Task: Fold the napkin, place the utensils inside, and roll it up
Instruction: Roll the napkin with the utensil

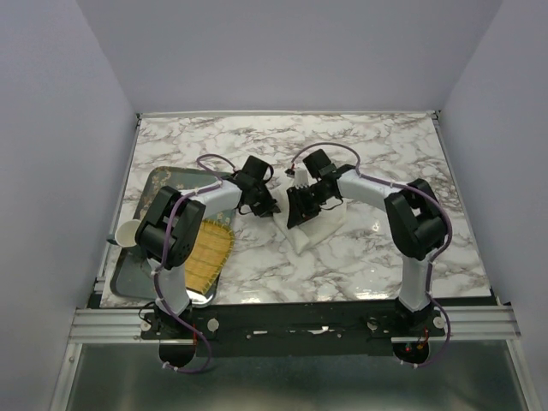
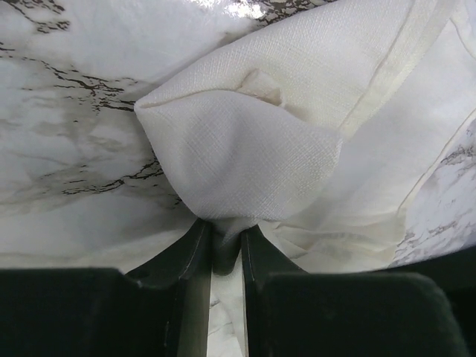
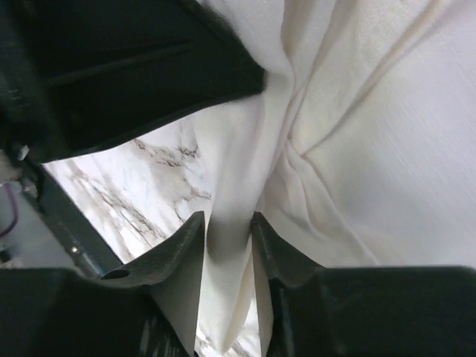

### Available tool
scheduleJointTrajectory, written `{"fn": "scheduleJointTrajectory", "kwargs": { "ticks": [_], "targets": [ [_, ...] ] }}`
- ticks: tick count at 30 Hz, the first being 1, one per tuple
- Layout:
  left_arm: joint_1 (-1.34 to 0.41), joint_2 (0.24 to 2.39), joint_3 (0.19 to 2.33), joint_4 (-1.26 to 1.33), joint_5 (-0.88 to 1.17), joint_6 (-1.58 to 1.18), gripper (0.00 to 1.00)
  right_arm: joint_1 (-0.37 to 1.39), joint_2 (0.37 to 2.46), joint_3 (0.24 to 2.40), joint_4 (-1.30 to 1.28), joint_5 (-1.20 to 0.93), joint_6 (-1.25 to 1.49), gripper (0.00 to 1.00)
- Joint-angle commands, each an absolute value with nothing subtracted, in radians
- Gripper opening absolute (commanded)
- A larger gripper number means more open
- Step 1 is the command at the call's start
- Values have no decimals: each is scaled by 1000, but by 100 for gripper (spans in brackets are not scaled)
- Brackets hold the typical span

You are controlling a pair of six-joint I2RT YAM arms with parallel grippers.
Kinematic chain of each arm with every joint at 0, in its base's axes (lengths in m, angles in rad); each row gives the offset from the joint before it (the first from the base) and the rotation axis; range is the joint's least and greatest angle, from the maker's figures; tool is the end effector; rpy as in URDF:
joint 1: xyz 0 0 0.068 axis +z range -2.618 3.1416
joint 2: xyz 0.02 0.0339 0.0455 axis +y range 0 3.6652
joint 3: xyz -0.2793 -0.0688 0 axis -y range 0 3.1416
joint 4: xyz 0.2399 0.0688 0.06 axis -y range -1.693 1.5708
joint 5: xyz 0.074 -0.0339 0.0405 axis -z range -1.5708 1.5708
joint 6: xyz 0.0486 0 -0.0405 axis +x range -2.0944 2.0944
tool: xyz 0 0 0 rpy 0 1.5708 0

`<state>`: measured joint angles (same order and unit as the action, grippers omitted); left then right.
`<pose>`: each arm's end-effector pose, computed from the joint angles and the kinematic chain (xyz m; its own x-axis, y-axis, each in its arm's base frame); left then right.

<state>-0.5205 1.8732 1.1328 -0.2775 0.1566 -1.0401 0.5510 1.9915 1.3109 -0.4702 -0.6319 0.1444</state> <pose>0.3301 -0.1980 0.1588 -0.8586 -0.4897 -0.1513 -0.3522 0.7781 -0.5201 0.3296 0.2362 0.1607 -0.8602 -0.3923 -0.3259 -0.5092 0.6243 0.5924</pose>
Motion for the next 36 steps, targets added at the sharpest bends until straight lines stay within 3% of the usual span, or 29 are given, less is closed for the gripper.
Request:
{"fn": "scheduleJointTrajectory", "kwargs": {
  "ticks": [1, 6, 13, 18, 24, 27, 36],
  "targets": [
    [-532, 1948, 1101, -439, 80, -1045, 0, 620, 1866, 1394, -681, -293, 106, 45],
    [-532, 1939, 1101, -443, 84, -1054, 0, 707, 1816, 1394, -687, -127, 143, 50],
    [-532, 1927, 1104, -446, 84, -1057, 0, 747, 1847, 1355, -569, -159, 178, 35],
    [-532, 1922, 1100, -445, 86, -1061, 0, 767, 1888, 1350, -534, -124, 157, 34],
    [-532, 1925, 1097, -440, 97, -1068, 0, 790, 1917, 1301, -500, -77, 147, 41],
    [-531, 1925, 1097, -440, 98, -1069, 0, 799, 1925, 1273, -468, -52, 140, 50],
    [-531, 1928, 1100, -440, 106, -1071, 0, 838, 1974, 1238, -433, 35, 144, 56]
  ]
}}
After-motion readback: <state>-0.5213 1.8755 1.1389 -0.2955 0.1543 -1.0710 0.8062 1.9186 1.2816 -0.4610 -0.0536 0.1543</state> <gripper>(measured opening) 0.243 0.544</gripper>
